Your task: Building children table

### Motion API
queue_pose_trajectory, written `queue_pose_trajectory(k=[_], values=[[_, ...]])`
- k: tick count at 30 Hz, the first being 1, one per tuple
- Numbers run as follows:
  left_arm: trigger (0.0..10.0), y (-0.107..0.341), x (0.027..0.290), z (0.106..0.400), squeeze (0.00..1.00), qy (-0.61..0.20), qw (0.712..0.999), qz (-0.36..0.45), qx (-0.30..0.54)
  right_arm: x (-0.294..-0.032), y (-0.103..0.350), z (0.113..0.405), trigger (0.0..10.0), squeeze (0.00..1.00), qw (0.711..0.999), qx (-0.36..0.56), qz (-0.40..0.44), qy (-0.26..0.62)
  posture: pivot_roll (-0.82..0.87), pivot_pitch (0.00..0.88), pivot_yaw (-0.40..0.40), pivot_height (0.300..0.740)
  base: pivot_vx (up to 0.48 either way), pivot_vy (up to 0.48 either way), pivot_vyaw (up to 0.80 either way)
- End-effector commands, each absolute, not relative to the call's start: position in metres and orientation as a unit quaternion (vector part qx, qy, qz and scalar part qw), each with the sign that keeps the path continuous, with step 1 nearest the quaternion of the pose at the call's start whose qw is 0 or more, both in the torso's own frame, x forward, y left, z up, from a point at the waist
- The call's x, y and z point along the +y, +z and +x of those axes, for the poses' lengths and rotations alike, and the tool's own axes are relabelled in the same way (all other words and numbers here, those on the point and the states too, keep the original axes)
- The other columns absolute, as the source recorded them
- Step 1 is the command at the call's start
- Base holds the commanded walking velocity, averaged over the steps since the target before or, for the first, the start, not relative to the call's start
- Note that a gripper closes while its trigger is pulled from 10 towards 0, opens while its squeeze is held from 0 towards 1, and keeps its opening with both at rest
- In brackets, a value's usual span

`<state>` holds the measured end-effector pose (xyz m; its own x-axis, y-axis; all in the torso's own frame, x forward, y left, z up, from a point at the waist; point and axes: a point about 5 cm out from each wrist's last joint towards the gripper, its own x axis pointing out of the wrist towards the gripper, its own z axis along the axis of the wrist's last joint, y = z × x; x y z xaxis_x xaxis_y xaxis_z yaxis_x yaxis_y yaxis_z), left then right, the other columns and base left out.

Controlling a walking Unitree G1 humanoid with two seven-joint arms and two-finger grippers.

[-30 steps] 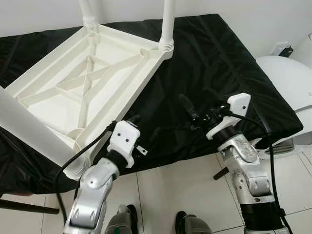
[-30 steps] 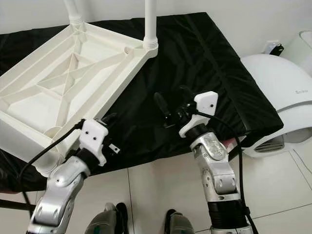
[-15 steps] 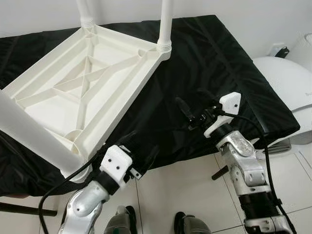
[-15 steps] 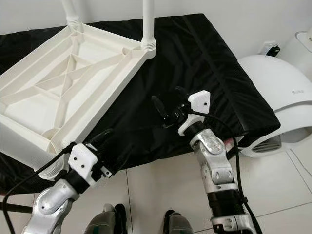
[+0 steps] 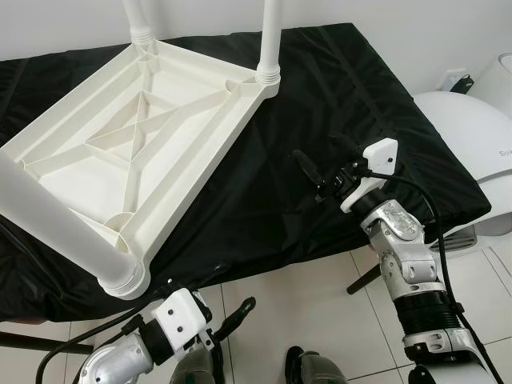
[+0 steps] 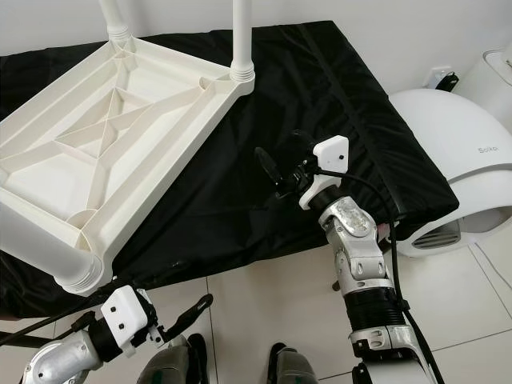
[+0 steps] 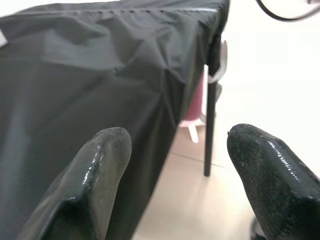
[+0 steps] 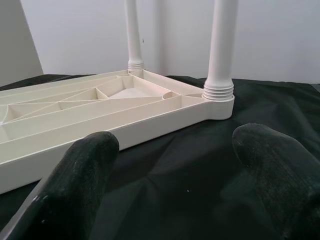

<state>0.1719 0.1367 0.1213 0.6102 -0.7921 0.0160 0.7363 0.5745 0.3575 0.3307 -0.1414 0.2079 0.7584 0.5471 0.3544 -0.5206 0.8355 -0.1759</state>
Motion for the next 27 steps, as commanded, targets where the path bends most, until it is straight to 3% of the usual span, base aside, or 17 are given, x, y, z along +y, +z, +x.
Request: queue_pose_trajectory(k=[1,10,27], values=[[10.0,0.122,0.138,0.167,0.0,-0.437,0.881,0.158,-0.091,-0.141,0.206,0.331,10.0,0.0,0.935,-0.199,-0.04,0.29,0.09,0.184,-0.025,0.74,0.0,0.0,0.0],[10.0,0.124,0.156,0.155,0.0,-0.409,0.894,0.167,-0.079,-0.145,0.209,0.339,10.0,0.0,0.931,-0.201,-0.049,0.299,0.14,0.198,-0.053,0.74,0.0,0.0,0.0],[10.0,0.129,0.189,0.113,0.0,-0.306,0.937,0.165,-0.032,-0.124,0.205,0.349,10.0,0.0,0.911,-0.188,-0.04,0.364,0.23,0.231,-0.103,0.74,0.0,0.0,0.0]])
